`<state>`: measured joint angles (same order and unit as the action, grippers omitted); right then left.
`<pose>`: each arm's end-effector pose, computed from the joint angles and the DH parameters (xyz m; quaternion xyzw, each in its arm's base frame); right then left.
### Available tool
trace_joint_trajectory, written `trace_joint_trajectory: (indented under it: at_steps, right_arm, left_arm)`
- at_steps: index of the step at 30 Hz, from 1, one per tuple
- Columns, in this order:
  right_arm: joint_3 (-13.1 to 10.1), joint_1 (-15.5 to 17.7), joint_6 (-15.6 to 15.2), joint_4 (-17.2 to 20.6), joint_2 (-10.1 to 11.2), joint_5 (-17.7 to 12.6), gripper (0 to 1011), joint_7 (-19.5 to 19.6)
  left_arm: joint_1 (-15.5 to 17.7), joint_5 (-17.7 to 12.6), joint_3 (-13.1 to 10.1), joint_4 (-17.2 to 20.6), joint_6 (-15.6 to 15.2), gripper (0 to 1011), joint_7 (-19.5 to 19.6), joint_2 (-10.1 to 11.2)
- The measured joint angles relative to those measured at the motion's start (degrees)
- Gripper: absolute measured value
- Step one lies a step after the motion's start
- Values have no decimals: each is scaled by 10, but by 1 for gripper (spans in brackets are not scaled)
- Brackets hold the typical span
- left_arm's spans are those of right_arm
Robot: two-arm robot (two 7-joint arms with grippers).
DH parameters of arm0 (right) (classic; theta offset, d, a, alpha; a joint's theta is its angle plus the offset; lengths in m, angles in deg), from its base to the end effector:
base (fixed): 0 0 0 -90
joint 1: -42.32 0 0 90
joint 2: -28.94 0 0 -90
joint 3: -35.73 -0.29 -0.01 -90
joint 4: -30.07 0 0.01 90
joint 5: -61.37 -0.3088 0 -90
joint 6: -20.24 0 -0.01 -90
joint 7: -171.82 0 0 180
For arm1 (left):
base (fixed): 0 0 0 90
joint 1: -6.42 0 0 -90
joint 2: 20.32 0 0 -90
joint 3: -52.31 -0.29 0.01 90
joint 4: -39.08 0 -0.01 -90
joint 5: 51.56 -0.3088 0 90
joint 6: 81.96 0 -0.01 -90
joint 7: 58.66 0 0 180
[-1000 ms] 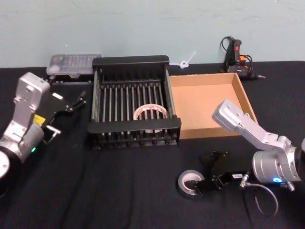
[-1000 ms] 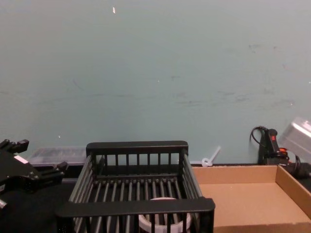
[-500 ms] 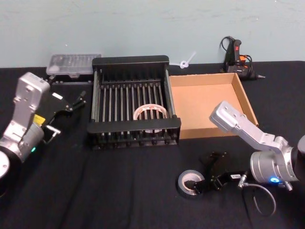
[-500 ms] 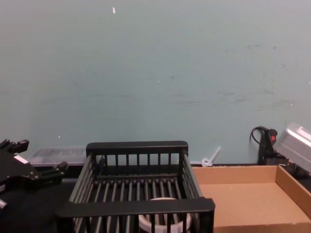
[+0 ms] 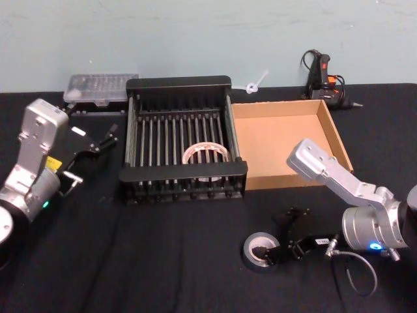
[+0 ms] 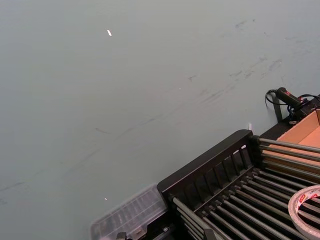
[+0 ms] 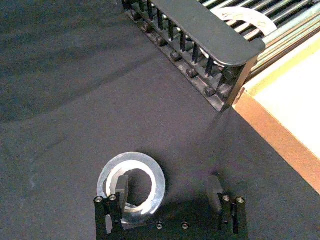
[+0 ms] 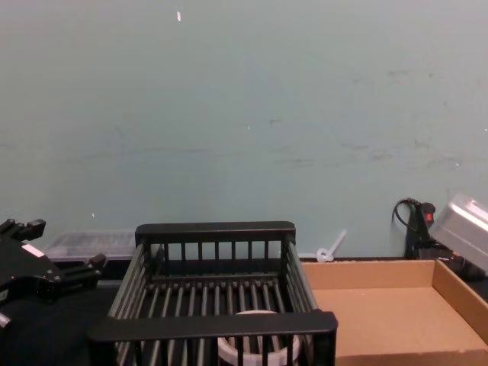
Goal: Pick up the white tape and place it into the black box , Pick up the silver tape and place it into the brown box.
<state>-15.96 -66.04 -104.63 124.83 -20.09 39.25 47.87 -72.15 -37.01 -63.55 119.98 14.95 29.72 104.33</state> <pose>0.3510 -0.0285 -0.2467 -0.3571 0.1165 -0.2438 0.8941 0.3581 0.0827 -0.3023 0.1415 -0.1325 0.5799 0.7913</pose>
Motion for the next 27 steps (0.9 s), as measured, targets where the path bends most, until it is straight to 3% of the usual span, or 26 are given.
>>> trace_joint_trajectory:
  at_steps: [12, 20, 27]
  right_arm:
    - [0, 0, 0, 1, 1, 0, 1002, 0]
    - [0, 0, -1, 1, 1, 0, 841, 0]
    - [0, 0, -1, 1, 1, 0, 599, 0]
  left_arm:
    - [0, 0, 0, 0, 0, 1001, 0, 0]
    - [0, 0, 0, 0, 0, 1002, 0, 0]
    - [0, 0, 0, 0, 0, 1002, 0, 0]
